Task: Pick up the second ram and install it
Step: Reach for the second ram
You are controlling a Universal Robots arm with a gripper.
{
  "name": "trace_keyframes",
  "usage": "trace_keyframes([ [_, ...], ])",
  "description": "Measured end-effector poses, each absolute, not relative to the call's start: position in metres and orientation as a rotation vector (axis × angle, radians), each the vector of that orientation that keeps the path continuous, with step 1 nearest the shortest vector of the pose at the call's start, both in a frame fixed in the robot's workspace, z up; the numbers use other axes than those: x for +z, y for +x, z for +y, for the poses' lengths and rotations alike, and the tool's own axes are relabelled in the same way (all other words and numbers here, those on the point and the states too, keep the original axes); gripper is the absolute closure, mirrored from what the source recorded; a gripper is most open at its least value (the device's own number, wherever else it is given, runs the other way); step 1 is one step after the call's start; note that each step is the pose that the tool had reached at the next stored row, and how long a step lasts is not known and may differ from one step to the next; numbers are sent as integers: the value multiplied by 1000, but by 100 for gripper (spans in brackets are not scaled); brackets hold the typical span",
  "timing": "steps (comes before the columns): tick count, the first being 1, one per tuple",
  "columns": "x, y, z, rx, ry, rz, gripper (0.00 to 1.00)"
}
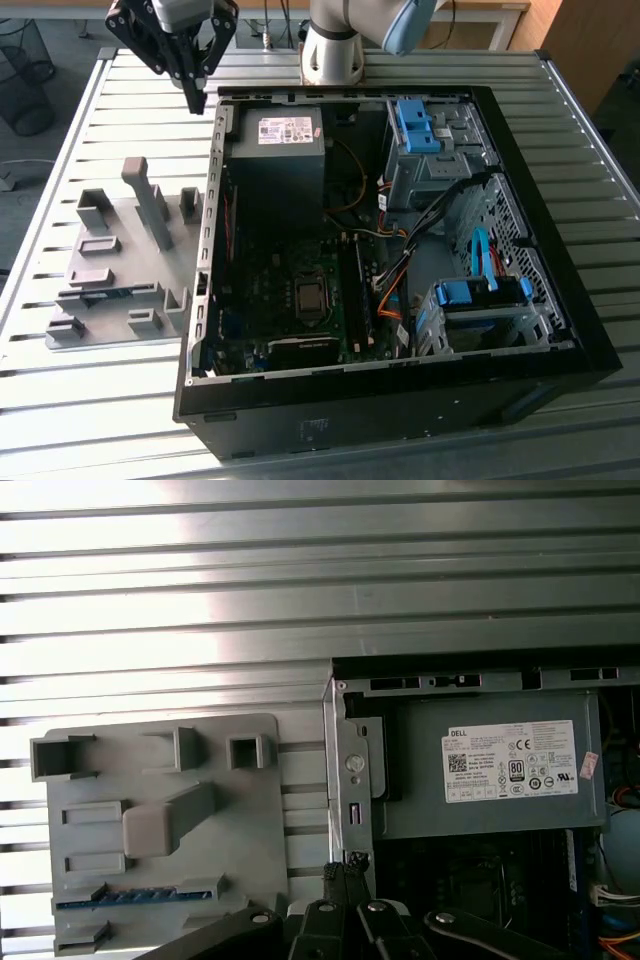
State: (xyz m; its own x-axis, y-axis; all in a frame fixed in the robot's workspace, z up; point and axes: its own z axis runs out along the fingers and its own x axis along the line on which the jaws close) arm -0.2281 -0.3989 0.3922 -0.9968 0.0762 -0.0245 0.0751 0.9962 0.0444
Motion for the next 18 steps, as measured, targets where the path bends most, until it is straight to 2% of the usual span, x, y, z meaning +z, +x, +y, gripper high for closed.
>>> trace_keyframes([
  [18, 392, -237, -399, 68, 118, 3112, 90],
])
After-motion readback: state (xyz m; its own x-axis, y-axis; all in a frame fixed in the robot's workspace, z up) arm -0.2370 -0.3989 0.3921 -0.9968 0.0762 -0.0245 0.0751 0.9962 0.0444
